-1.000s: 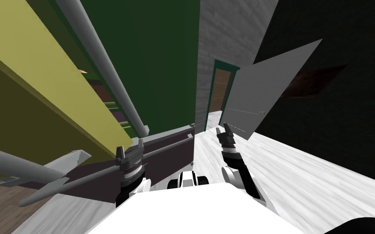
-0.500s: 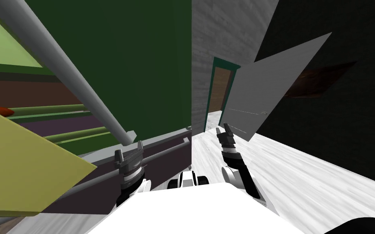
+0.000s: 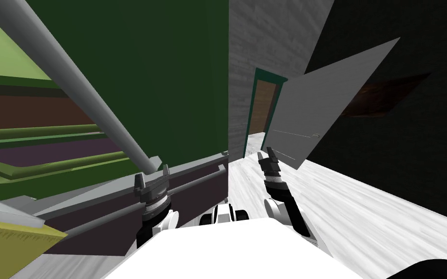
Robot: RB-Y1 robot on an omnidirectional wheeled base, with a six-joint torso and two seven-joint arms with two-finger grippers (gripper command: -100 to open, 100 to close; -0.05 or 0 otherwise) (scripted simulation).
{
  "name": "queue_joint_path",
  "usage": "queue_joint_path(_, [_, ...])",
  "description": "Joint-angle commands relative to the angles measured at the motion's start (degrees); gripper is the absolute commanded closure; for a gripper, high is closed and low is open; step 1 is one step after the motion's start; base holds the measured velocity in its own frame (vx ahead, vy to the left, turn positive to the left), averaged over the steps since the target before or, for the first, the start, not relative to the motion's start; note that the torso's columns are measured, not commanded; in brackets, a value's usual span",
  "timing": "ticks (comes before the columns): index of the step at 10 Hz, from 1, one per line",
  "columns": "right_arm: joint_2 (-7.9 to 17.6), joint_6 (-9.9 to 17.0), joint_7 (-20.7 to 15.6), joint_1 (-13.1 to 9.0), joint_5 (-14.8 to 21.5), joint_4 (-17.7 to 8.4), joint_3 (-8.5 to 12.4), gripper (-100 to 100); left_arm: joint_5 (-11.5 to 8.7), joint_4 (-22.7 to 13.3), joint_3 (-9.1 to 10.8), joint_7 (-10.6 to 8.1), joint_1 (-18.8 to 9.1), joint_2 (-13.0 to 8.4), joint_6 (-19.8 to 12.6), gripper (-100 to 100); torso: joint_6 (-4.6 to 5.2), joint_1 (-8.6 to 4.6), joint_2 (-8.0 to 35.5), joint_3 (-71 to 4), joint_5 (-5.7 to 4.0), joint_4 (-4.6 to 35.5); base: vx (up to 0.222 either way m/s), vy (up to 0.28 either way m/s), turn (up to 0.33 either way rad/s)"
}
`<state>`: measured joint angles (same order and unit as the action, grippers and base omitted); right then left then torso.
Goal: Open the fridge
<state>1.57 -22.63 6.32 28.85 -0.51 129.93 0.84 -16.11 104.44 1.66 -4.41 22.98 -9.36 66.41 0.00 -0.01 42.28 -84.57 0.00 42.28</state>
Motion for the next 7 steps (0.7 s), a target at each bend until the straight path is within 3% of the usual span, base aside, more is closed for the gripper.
queue_joint_path(1, [0.00,0.00,0.00,0.00,0.00,0.00,0.00,0,-0.49,2.17,0.51,0.31,-0.62,-0.43,-2.84,-100,0.00,-0.01,-0.03,-0.02,0.00,-0.01,0.006,-0.010,0.014])
queue_joint_path(2, [0.00,0.00,0.00,0.00,0.00,0.00,0.00,0,-0.42,1.70,0.44,0.18,-0.46,-0.38,-2.17,-100,0.00,0.00,-0.03,-0.02,0.00,-0.01,0.000,0.000,0.000])
queue_joint_path(3, [0.00,0.00,0.00,0.00,0.00,0.00,0.00,0,-0.07,0.34,0.07,0.11,-0.26,-0.05,-0.64,100,0.03,0.01,-0.04,-0.03,0.00,0.00,-0.002,0.005,-0.041])
queue_joint_path(7, [0.00,0.00,0.00,0.00,0.00,0.00,0.00,0,0.79,-3.33,-0.79,-0.28,0.47,0.71,3.74,100,-0.13,0.35,-0.01,0.02,0.18,-0.05,-0.006,0.007,-0.019])
